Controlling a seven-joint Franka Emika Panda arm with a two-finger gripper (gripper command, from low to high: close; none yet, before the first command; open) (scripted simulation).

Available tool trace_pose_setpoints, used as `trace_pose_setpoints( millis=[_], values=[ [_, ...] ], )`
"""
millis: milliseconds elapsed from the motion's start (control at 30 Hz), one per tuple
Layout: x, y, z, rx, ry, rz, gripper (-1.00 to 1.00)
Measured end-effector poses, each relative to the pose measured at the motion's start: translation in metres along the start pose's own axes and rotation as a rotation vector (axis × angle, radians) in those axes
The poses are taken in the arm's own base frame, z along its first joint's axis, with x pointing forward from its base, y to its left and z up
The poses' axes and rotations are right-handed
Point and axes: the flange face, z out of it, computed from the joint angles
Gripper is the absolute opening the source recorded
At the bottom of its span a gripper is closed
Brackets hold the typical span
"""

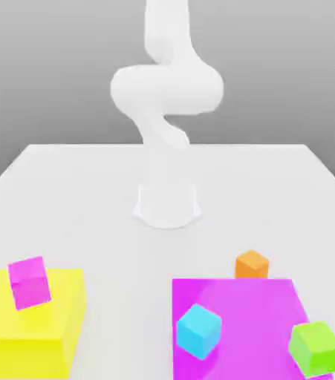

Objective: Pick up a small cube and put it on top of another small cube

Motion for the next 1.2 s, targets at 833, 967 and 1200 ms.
trace_pose_setpoints(
  millis=[833, 967, 1200],
  values=[
    [-0.419, 0.194, 0.319, -0.344, -0.656, -0.584, 0.0],
    [-0.422, 0.197, 0.323, -0.345, -0.655, -0.585, -1.0],
    [-0.414, 0.188, 0.311, -0.343, -0.657, -0.585, -1.0]
  ],
)
